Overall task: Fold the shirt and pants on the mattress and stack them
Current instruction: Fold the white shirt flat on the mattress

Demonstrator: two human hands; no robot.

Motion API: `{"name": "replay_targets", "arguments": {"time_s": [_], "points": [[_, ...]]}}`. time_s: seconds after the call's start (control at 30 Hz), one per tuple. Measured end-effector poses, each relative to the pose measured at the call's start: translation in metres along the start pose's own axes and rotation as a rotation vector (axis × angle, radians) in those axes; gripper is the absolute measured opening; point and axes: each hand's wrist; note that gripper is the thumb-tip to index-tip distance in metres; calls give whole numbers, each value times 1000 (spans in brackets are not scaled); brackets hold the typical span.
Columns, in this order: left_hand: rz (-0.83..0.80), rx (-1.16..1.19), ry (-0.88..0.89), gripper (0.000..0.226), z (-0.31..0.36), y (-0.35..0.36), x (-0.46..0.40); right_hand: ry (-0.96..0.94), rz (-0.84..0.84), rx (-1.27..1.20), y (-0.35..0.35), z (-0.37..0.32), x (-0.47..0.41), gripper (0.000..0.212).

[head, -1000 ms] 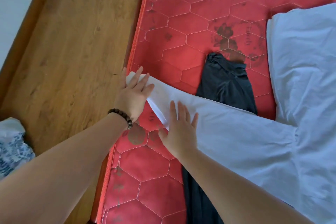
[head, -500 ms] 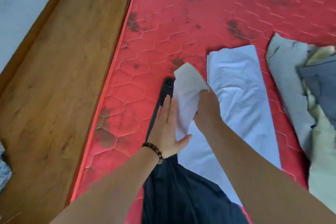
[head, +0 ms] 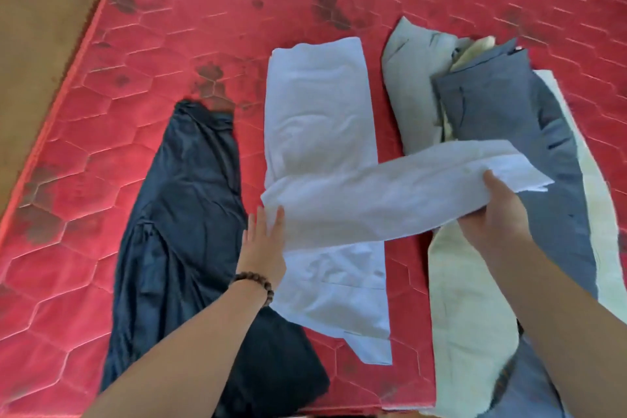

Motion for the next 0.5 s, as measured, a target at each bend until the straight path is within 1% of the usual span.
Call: {"name": "replay_targets", "arguments": {"time_s": [0.07,0.17,0.23,0.3,0.33,0.37,0.4,0.47,0.5], "points": [[-43,-134,22,90,-1,12,4,-8,94,70,-29,-1,-14,18],[-40,-203,100,89,-1,29,4,22,192,129,-48,-6,-28,13],[-19,-261,177,94,1,38,7,35,237,157,-54,0,-43,22],[-32,-252,194,98,2,44,9,73,302,209,-59,10,-59,28],[-42,-253,185,98,1,45,9,134,296,222,-60,17,-65,27],[-60,-239,174,99,-1,46,9,217,300,286,-62,23,-72,29],[-79,-225,179,100,-2,46,8,191,308,402,-64,28,-74,33],[-124,-181,183,100,0,44,7,163,343,343,-68,33,-77,39],[-155,-179,200,98,1,41,8,153,393,392,-67,35,-76,42]]}}
Point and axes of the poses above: each hand's wrist, its own x-axis away from the middle knuckle, its own y-axis out of the palm, z = x × y, and after that the axes turned 4 degrees about y, right-handed
